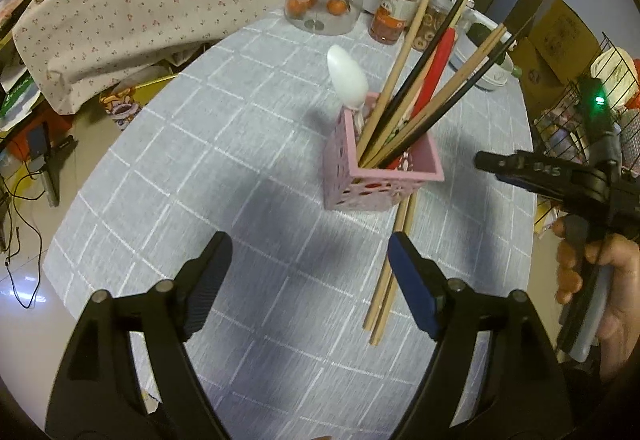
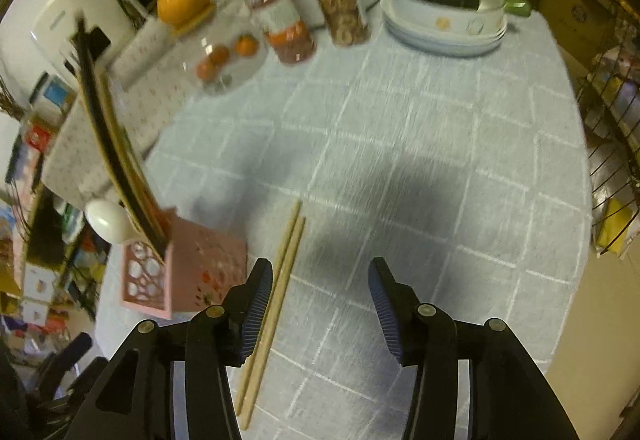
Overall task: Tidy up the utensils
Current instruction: 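Move the right tool down to the two remaining wooden chopsticks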
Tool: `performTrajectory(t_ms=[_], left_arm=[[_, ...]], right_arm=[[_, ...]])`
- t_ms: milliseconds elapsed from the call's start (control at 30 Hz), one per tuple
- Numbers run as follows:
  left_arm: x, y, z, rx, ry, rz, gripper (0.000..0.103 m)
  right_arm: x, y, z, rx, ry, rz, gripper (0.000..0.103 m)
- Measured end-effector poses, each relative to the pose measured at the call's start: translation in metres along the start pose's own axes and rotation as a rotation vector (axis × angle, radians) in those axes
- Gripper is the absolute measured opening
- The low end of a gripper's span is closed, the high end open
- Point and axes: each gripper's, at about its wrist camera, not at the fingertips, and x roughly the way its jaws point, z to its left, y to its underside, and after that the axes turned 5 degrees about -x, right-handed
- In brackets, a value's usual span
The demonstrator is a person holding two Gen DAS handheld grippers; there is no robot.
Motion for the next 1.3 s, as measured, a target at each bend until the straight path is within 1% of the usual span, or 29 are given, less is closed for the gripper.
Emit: performTrajectory(t_ms=[200, 300, 367, 433, 500, 600, 667, 833, 933, 1067, 1167, 1300], left_arm=[[0.002, 0.002, 0.007, -0.002, -0.014, 0.019, 0.080], [0.004, 0.002, 0.010, -0.002, -0.016, 0.026, 0.080], [0.004, 0.002, 0.012, -0.001, -0.017, 0.028, 0.080], [0.004, 0.001, 0.013, -0.003, -0.015, 0.026, 0.080], [0.004, 0.001, 0.014, -0.007, -0.014, 0.025, 0.080], [0.003, 0.001, 0.016, -0.009, -0.012, 0.026, 0.080], [0.003, 0.001, 0.016, -0.005, -0.013, 0.026, 0.080], [0.004, 0.003, 0.015, 0.000, -0.012, 0.029, 0.080], [0.003, 0.003, 0.015, -0.001, -0.013, 0.029, 0.080], [0.004, 0.003, 0.014, -0.001, -0.014, 0.028, 0.080], [0.004, 0.004, 0.014, 0.002, -0.014, 0.033, 0.080], [0.005, 0.006, 0.009, 0.021, -0.018, 0.039, 0.080]], right_arm=[[0.035, 0.004, 0.007, 0.001, 0.024, 0.083, 0.051], [0.047, 0.007, 0.009, 0.003, 0.042, 0.104, 0.052], [0.051, 0.008, 0.010, 0.001, 0.048, 0.102, 0.053], [0.054, 0.008, 0.012, -0.009, 0.051, 0.087, 0.061], [0.057, 0.009, 0.012, -0.023, 0.056, 0.067, 0.064], [0.062, 0.010, 0.012, -0.029, 0.069, 0.062, 0.065], [0.061, 0.010, 0.013, -0.035, 0.071, 0.038, 0.066], [0.067, 0.008, 0.017, -0.086, 0.112, 0.014, 0.079], [0.074, 0.008, 0.025, -0.149, 0.179, 0.008, 0.080], [0.074, 0.009, 0.023, -0.164, 0.184, -0.005, 0.082], [0.075, 0.010, 0.019, -0.159, 0.192, -0.008, 0.087], [0.075, 0.012, 0.019, -0.171, 0.183, 0.012, 0.089]])
